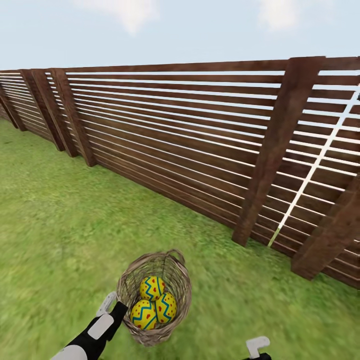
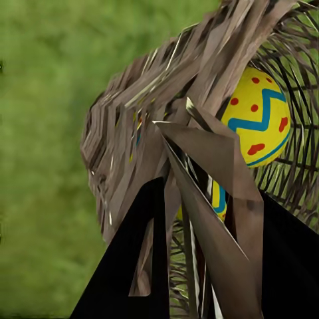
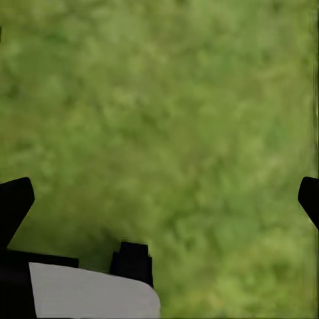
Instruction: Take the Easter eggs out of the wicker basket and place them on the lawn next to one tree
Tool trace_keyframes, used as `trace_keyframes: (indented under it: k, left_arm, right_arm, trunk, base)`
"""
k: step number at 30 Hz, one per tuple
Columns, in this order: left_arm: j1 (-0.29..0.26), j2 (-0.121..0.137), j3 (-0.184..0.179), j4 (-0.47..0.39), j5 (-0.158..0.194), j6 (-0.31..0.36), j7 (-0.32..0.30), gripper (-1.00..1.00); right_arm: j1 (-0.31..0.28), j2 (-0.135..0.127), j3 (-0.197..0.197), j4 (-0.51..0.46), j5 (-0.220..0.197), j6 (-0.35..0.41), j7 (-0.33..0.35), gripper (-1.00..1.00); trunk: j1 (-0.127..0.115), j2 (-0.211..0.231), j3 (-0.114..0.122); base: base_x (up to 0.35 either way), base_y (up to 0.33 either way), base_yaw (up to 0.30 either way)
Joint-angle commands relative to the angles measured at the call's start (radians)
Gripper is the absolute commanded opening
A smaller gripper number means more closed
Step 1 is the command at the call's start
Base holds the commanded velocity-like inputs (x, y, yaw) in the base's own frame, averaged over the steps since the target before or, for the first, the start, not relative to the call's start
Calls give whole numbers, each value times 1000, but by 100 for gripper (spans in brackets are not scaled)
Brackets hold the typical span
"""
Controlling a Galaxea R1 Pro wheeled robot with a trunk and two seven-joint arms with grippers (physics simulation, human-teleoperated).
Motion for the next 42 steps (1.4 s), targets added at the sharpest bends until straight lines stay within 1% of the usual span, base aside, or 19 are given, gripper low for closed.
trace_keyframes:
  k: [1,3,7,11,13,15,23,42]
  left_arm:
    - [-1,-1,6,-3,2,3,6,-100]
    - [-1,-1,6,-3,2,3,6,-100]
    - [0,0,6,-2,2,3,6,-100]
    - [-1,1,8,-2,2,4,6,-100]
    - [0,1,33,-2,2,5,6,-100]
    - [0,1,43,-2,2,5,6,-100]
    - [0,0,45,-1,2,5,6,-100]
    - [0,1,48,-1,2,6,6,-100]
  right_arm:
    - [0,0,-9,2,10,-32,2,100]
    - [0,1,-9,4,10,-56,-3,100]
    - [0,2,-9,4,10,-59,-4,100]
    - [0,2,-9,4,9,-60,-4,100]
    - [0,2,-9,4,9,-60,-4,100]
    - [0,2,-9,4,9,-60,-4,100]
    - [0,2,-9,4,10,-60,-4,100]
    - [0,3,-9,4,10,-60,-5,100]
  trunk:
    - [0,-1,-1]
    - [0,-1,0]
    - [0,-1,0]
    - [0,-1,0]
    - [0,-1,0]
    - [0,-1,0]
    - [0,-1,0]
    - [0,-1,0]
  base:
    - [-247,-213,127]
    - [-253,-218,254]
    - [-228,-176,291]
    - [-50,-14,295]
    - [-2,0,295]
    - [0,0,295]
    - [-23,0,295]
    - [-303,-86,295]
